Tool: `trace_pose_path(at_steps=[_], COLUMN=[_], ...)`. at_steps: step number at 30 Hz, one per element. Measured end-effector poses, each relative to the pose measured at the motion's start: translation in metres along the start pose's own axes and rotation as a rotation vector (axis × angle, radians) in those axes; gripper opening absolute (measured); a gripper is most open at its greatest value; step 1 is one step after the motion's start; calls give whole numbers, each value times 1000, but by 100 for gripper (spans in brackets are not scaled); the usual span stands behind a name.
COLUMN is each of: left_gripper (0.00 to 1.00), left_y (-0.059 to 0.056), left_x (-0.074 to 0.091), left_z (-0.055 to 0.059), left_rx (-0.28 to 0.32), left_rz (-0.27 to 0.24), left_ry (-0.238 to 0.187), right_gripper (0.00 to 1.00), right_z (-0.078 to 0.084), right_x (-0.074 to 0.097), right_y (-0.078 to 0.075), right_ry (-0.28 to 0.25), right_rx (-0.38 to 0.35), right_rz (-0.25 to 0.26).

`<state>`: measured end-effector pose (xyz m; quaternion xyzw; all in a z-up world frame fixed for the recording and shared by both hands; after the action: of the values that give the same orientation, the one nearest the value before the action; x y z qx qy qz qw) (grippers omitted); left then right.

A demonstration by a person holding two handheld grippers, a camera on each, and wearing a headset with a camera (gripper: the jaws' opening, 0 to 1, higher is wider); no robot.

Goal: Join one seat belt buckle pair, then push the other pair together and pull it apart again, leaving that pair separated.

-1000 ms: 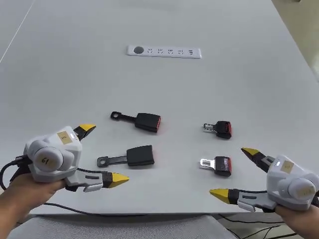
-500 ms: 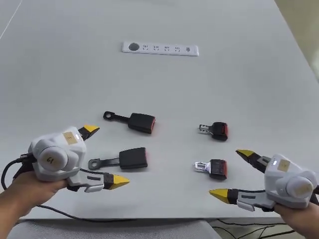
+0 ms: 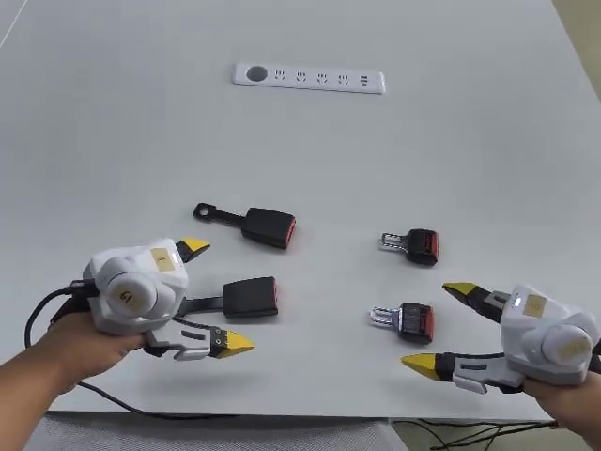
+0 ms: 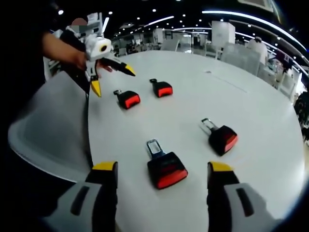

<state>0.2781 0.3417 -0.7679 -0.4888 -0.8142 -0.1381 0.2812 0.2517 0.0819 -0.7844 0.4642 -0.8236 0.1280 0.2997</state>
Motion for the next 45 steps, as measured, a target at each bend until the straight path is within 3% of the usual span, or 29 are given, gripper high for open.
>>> trace_pose_path(at_steps=[8,19,26,28,30,36,41,45], left_gripper=[83,72,67,66,65,48,43,35], left_y=[-4,-4,1,1,1,-3,-1,2], left_x=[-23,-35,-36,-36,-37,-39,-39,-38], left_z=[13,27,29,32,31,28,28,28], left_rx=[-6,-36,-82,-148,-142,-203,-218,-240], left_rz=[46,80,81,104,115,177,188,208], left_ry=[51,105,122,154,153,171,170,177], right_gripper=[67,58,51,50,49,44,35,35], right_z=[4,12,23,23,23,24,27,26], right_x=[-8,-16,-13,-14,-14,-14,-14,-14], right_y=[-2,2,-2,-3,-3,-6,-11,-12], right_ry=[37,101,136,132,130,128,131,121], right_rx=[23,87,100,116,119,146,141,159], right_rz=[-66,-187,-216,-220,-226,-246,-245,-257])
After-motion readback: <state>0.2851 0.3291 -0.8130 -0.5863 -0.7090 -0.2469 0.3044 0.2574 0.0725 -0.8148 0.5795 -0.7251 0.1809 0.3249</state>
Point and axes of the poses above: the centre of the closed fingertips' face, and the gripper's own axes: x roughly backward along the fingers, y roughly to its left, z roughly out of its underside, the point moved 2 cm from there along x, roughly backward along the fingers, and after that the axes turned 6 degrees about -y, right-handed, at the moved point
